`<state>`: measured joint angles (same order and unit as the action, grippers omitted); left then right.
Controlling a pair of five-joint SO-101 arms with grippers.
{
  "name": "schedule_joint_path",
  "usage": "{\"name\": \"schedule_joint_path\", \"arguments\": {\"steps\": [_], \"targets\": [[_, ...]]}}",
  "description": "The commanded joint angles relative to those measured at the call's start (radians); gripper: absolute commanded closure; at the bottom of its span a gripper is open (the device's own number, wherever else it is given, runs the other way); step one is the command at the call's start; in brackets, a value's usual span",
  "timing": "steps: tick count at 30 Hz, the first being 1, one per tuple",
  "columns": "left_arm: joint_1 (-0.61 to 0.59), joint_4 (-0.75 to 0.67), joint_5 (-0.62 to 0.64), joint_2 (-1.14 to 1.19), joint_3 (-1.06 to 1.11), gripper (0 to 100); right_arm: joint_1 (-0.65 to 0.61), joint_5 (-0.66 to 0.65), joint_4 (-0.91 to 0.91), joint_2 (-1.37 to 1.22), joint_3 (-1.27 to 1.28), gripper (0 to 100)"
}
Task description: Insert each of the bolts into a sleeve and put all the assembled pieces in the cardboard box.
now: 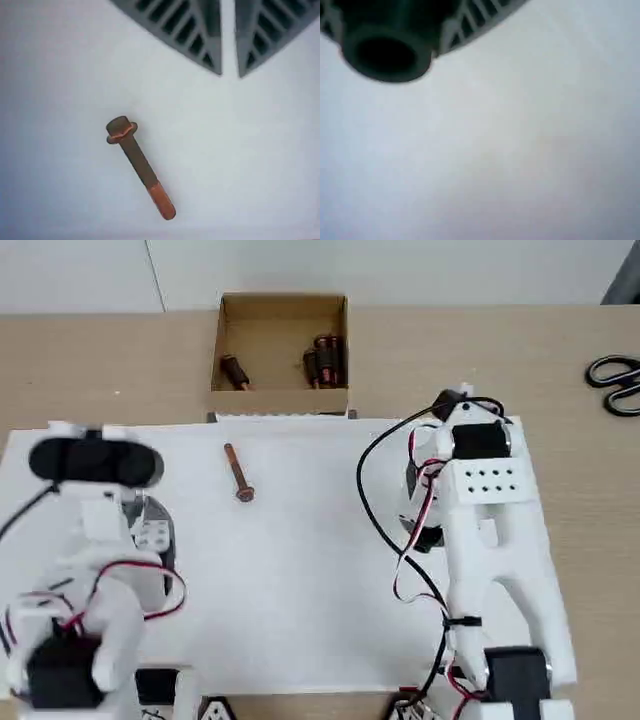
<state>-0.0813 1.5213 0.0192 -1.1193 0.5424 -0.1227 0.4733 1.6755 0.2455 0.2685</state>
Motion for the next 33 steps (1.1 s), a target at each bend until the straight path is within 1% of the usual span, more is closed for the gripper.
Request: {"name": "schedule_joint_path", "arguments": {"steps": [1, 3, 4, 7, 12, 14, 17, 19, 23, 29, 31, 33], "targets": [[0.0, 0.083, 0.002, 0.236, -0.205, 99, 0.007, -0.031, -0.001, 0.067, 0.029, 99.7], [0.0, 0.126, -0.012, 0.347, -0.278, 99, 0.007, -0.028, -0.002, 0.087, 0.055, 99.7], [0.0, 0.143, -0.041, 0.397, -0.312, 99, 0.007, -0.028, -0.002, 0.094, 0.071, 99.7], [0.0, 0.167, -0.166, 0.528, -0.387, 99, 0.007, -0.028, -0.002, 0.114, 0.107, 99.7], [0.002, 0.161, -0.404, 0.7, -0.455, 99, 0.008, -0.028, -0.002, 0.124, 0.12, 99.7], [0.002, 0.16, -0.505, 0.766, -0.47, 99, 0.024, -0.028, -0.004, 0.117, 0.12, 99.7], [0.002, 0.16, -0.621, 0.865, -0.492, 99, 0.064, -0.028, -0.004, 0.116, 0.12, 99.7], [0.0, 0.166, -0.73, 0.927, -0.509, 99, 0.094, -0.028, -0.004, 0.116, 0.121, 99.7], [0.002, 0.157, -1.002, 1.026, -0.556, 99, 0.16, -0.028, -0.004, 0.116, 0.152, 99.6], [0.011, 0.049, -1.341, 1.163, -0.636, 99, 0.225, -0.028, -0.038, 0.116, 0.212, 99.6], [0.012, 0.031, -1.441, 1.201, -0.659, 97, 0.229, -0.028, -0.045, 0.116, 0.212, 99.6], [0.023, 0.02, -1.507, 1.238, -0.682, 94, 0.226, -0.028, -0.045, 0.116, 0.212, 99.6]]}}
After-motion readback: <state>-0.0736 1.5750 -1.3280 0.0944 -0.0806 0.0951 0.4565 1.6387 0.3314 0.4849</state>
